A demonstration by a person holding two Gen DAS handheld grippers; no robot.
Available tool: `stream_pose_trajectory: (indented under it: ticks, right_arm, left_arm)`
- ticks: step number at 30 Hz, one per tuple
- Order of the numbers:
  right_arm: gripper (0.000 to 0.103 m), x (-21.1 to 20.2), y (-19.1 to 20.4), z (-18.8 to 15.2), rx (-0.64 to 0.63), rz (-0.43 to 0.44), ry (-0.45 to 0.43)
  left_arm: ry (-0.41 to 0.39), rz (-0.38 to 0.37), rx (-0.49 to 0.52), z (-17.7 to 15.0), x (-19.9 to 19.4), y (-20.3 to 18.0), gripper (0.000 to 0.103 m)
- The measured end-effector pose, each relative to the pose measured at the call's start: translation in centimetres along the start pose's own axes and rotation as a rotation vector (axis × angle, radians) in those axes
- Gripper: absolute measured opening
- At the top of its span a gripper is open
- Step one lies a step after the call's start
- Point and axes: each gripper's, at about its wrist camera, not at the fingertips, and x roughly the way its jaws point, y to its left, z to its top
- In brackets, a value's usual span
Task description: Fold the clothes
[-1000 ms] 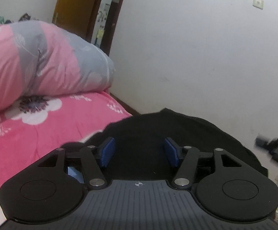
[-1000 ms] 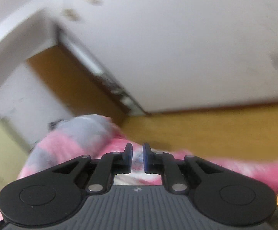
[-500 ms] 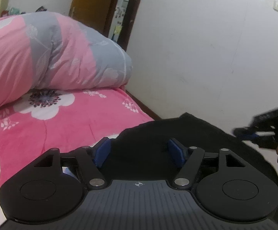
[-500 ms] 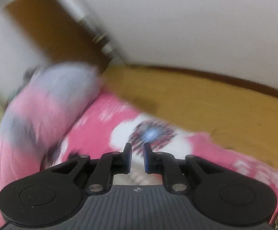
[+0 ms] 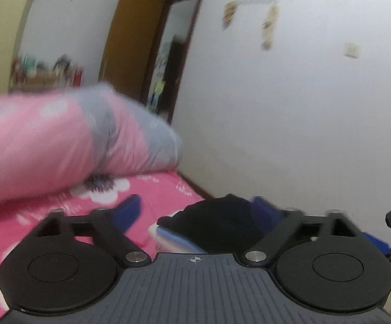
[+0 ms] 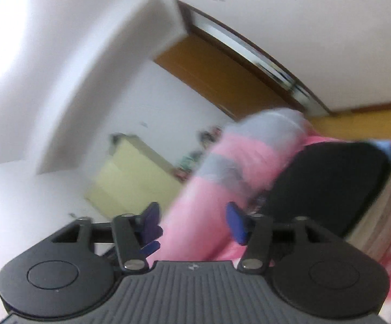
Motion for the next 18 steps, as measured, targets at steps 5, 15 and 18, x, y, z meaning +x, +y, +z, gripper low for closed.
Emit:
stream_pose_trajectory:
  ticks: [5, 15, 18]
  right_arm:
    - [0.075, -7.4, 6.1, -7.3, -0.115, -0.079, -0.079]
    - [0.103, -11.5, 14.4, -15.9, -0.493, -0.453, -0.106]
    - [0.103, -10.7, 13.7, -17.8, -0.457, -0.539, -0.067]
  left_arm:
    - [-0.113, -0.015, 0.067, -2.3, -11.6, -2.0, 0.103]
    - [-0.051, 0.007, -0.012, -9.5, -18.5, -2.4, 0.103]
    - [0.011, 0.030, -0.074, -11.5, -18.1, -2.2, 0.103]
